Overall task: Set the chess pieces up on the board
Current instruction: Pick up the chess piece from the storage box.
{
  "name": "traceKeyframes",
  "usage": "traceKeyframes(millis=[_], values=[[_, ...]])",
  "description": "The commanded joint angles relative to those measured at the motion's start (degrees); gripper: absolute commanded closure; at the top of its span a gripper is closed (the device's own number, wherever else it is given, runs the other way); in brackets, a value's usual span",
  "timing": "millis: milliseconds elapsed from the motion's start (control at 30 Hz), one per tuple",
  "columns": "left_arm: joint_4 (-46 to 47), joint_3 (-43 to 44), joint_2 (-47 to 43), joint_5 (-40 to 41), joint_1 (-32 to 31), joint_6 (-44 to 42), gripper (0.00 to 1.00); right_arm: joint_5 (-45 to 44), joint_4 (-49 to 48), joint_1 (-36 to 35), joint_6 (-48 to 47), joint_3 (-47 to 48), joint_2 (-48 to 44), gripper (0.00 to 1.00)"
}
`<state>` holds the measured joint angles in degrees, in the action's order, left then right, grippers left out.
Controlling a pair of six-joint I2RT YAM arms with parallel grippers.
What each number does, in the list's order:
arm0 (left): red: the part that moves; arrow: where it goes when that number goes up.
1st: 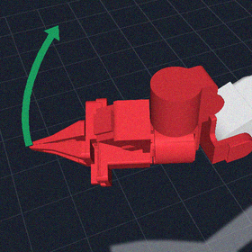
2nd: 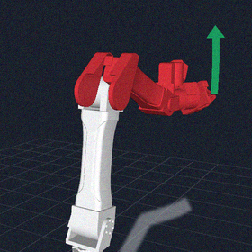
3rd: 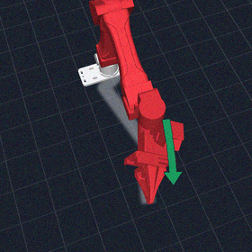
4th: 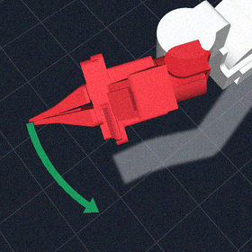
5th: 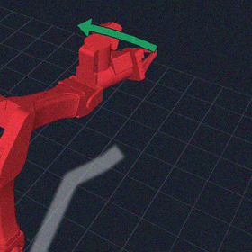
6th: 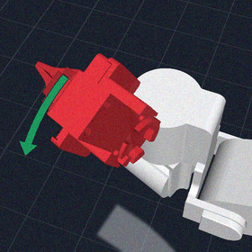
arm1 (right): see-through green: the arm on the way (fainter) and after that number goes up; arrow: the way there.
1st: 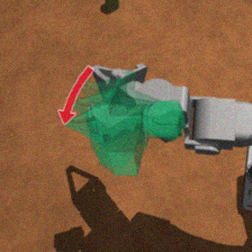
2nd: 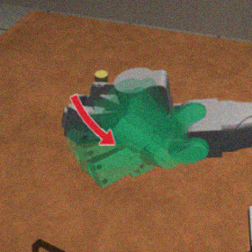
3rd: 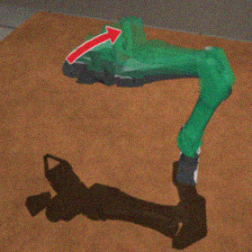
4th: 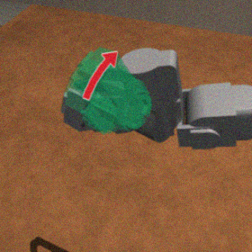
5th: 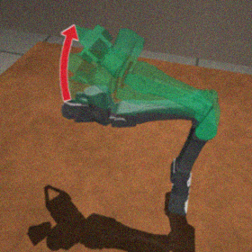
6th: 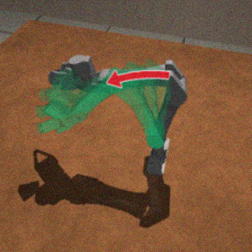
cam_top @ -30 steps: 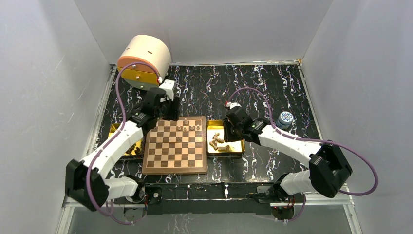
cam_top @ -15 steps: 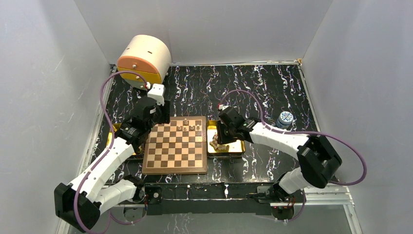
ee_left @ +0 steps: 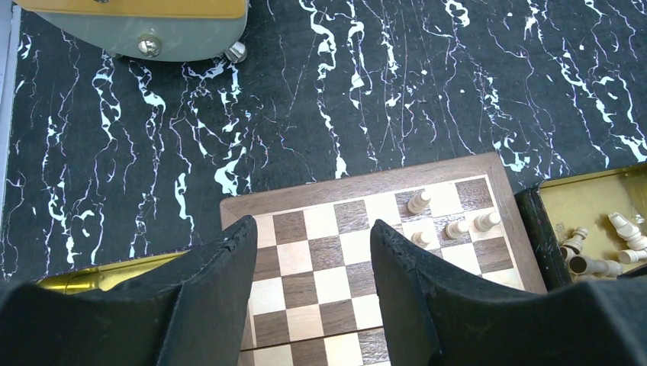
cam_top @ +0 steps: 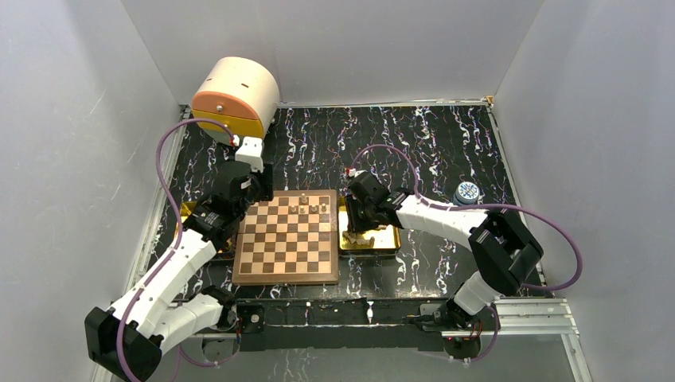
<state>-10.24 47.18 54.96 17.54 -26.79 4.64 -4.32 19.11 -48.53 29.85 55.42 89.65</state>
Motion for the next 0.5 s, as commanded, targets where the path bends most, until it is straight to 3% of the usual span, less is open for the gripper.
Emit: traceKeyframes(millis=[0, 367, 467], values=[[1.9, -0.8, -2.1, 2.0, 0.2, -0.5, 0.46, -1.0, -0.3, -0.7, 0.1, 3.1, 0.8, 0.61], [2.0, -1.0, -3.1, 2.9, 0.2, -0.8, 0.46, -6.2, 1.6, -3.8, -0.1, 4.3, 3.4, 0.64], [2.1, -1.1, -3.3, 3.1, 0.2, -0.8, 0.46, -9.0, 2.3, -5.2, -0.1, 5.1, 3.7, 0.71]])
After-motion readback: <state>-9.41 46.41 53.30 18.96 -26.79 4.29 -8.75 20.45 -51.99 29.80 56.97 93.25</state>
